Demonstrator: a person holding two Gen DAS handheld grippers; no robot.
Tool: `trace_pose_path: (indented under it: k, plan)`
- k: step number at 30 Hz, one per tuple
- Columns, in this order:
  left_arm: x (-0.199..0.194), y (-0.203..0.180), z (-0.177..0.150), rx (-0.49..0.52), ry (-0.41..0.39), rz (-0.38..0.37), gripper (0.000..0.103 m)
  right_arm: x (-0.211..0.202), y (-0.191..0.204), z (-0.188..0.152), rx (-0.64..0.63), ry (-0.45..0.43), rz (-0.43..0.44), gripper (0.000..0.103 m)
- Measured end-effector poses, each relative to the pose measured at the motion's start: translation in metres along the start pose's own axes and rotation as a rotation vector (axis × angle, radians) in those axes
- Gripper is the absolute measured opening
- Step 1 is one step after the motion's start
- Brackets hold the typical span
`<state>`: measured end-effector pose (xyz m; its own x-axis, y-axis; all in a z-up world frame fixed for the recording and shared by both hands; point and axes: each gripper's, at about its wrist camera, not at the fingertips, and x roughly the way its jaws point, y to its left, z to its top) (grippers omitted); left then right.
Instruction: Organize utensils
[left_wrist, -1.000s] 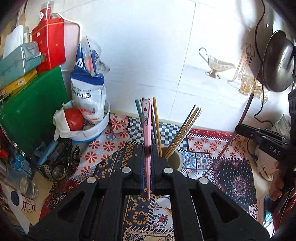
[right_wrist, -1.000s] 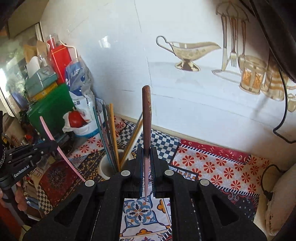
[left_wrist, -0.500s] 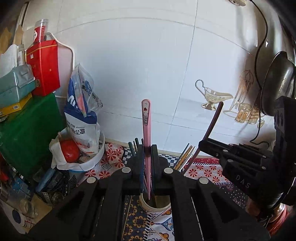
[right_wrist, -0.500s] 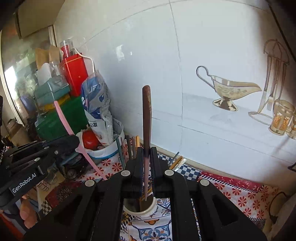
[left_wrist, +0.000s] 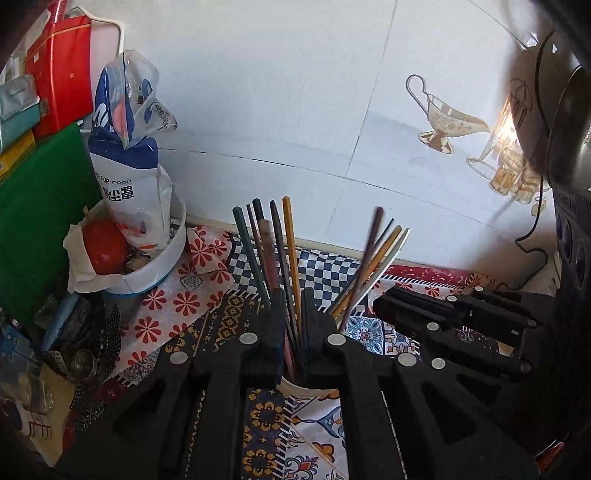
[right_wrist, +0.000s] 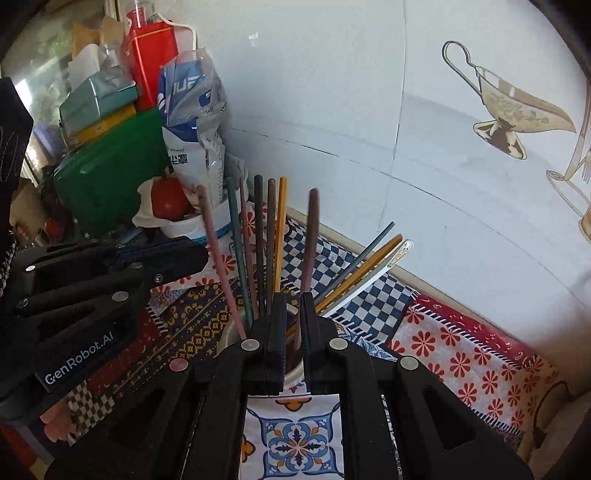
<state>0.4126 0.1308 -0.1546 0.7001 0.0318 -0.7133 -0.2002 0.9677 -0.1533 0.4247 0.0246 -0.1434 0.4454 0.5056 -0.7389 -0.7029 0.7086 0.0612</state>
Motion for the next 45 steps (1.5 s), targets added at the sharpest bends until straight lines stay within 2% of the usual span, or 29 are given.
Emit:
trace_pose_path:
  k: [5,8,11,17,20,23,25,26,27,28,30,33,38,45]
  plan:
    - [-0.043,-0.011,-0.002,0.001,-0.046,-0.019,0.01,-0.048,-0.001,-0.002,0.024,-0.059,0.027,0.01]
    - [-0.088,-0.022,-0.005,0.034,-0.126,-0.007,0.017,-0.091,-0.002,-0.007,0.035,-0.136,0.007,0.01]
    - [-0.135,-0.034,-0.012,0.072,-0.231,0.003,0.025,-0.143,0.0,-0.016,0.045,-0.249,-0.011,0.01]
    - [-0.232,-0.042,-0.036,0.11,-0.434,-0.038,0.037,-0.252,0.025,-0.045,0.077,-0.513,-0.131,0.01]
    - [-0.269,-0.04,-0.05,0.126,-0.52,-0.051,0.047,-0.294,0.044,-0.067,0.107,-0.615,-0.214,0.01]
    - [-0.3,-0.037,-0.068,0.156,-0.573,-0.069,0.062,-0.317,0.067,-0.086,0.147,-0.674,-0.293,0.012]
    - [-0.316,-0.034,-0.081,0.167,-0.591,-0.068,0.072,-0.328,0.081,-0.096,0.175,-0.686,-0.354,0.019]
    - [-0.323,-0.032,-0.087,0.169,-0.592,-0.073,0.075,-0.333,0.09,-0.103,0.185,-0.691,-0.38,0.027]
    - [-0.33,-0.03,-0.094,0.167,-0.591,-0.081,0.081,-0.336,0.096,-0.109,0.197,-0.697,-0.401,0.039]
    - [-0.334,-0.027,-0.1,0.16,-0.589,-0.09,0.087,-0.339,0.102,-0.114,0.211,-0.699,-0.418,0.046]
    - [-0.344,-0.021,-0.111,0.143,-0.592,-0.094,0.088,-0.346,0.112,-0.124,0.238,-0.699,-0.446,0.071]
    - [-0.356,-0.014,-0.128,0.136,-0.599,-0.079,0.097,-0.355,0.125,-0.141,0.266,-0.696,-0.492,0.086]
    - [-0.362,-0.008,-0.15,0.132,-0.58,-0.074,0.1,-0.364,0.146,-0.162,0.271,-0.663,-0.584,0.098]
    - [-0.368,-0.007,-0.169,0.151,-0.572,-0.064,0.1,-0.371,0.159,-0.174,0.284,-0.633,-0.588,0.101]
